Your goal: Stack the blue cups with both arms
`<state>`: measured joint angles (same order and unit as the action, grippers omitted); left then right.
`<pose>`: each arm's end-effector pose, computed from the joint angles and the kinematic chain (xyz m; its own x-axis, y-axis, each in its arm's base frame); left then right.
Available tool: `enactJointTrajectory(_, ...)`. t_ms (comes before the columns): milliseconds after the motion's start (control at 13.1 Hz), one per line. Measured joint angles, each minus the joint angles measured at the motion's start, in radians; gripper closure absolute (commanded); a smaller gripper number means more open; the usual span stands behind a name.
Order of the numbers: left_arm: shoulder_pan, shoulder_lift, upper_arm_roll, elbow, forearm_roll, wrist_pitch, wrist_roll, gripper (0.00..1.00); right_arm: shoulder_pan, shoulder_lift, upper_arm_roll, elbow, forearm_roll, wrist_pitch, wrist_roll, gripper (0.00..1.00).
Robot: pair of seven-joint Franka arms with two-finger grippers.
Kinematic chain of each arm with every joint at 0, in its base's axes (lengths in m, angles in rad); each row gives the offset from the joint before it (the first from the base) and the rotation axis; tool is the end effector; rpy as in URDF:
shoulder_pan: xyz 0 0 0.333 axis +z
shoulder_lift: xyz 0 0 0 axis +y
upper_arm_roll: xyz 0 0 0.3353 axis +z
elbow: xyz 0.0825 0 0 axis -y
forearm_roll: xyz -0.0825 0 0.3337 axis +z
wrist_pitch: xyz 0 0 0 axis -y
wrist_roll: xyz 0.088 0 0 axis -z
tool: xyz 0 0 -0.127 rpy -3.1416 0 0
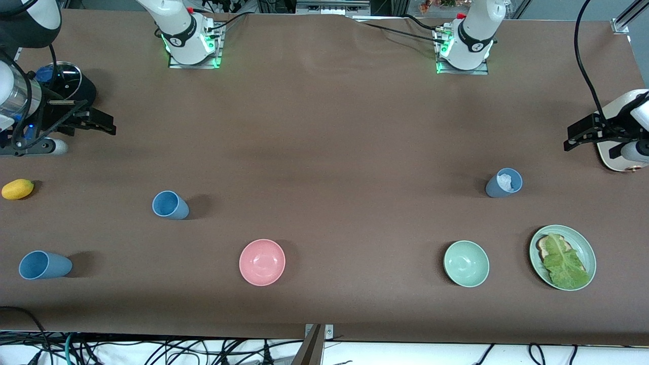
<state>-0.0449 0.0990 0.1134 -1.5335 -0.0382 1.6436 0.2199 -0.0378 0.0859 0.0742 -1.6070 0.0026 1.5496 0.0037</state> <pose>0.5419 0.0293 0.5946 0.9887 -0.1487 0.0173 -0.1491 -0.9885 0.0237 0.5208 0.0177 0.5631 0.9892 0.0330 -0.1426 0.0321 -0.9994 -0.0084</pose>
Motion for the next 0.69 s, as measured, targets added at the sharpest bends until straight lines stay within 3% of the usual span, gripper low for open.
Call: enactJointTrajectory(687,0.0,0.003,-0.001,0.0,0.0,0.04,0.0,0.0,0.0,0.0,0.0,0.0,0.0,0.0,0.0,0.0)
